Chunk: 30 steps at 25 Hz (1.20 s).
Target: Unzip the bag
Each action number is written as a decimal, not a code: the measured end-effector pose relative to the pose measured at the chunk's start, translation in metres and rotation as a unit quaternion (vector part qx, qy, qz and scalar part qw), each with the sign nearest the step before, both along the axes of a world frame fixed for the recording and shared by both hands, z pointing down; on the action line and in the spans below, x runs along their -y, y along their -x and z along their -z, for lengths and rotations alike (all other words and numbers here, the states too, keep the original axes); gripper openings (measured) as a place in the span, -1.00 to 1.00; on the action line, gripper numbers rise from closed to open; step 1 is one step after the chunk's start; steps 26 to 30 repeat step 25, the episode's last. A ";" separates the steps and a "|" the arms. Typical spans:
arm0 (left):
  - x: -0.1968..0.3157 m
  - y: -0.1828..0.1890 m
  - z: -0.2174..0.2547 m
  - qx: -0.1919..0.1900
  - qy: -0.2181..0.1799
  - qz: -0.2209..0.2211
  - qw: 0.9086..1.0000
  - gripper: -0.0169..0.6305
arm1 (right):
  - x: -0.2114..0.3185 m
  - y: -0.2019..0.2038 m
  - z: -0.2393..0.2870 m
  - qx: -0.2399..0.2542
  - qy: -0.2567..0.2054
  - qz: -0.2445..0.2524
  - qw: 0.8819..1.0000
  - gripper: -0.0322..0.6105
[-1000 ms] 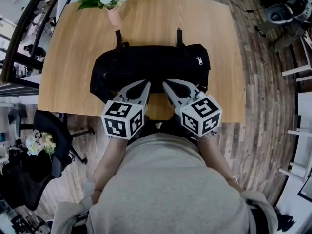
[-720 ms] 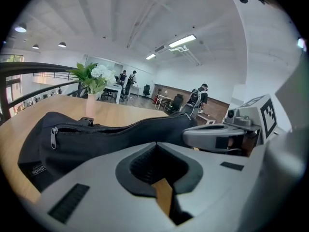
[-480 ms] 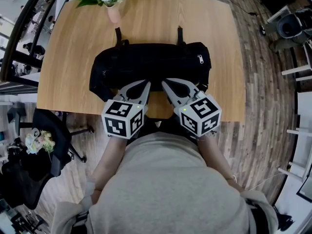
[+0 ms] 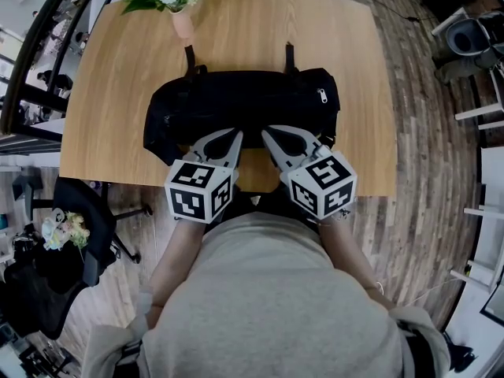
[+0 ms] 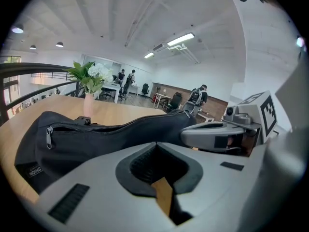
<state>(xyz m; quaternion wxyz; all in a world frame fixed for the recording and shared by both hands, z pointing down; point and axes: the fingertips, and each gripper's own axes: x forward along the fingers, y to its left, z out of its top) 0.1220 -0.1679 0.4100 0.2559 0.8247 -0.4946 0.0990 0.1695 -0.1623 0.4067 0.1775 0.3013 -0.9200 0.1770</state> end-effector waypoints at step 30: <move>-0.008 -0.004 -0.010 0.033 0.013 -0.014 0.999 -0.89 | 0.000 -0.002 -0.014 -0.014 0.019 -0.013 1.000 -0.88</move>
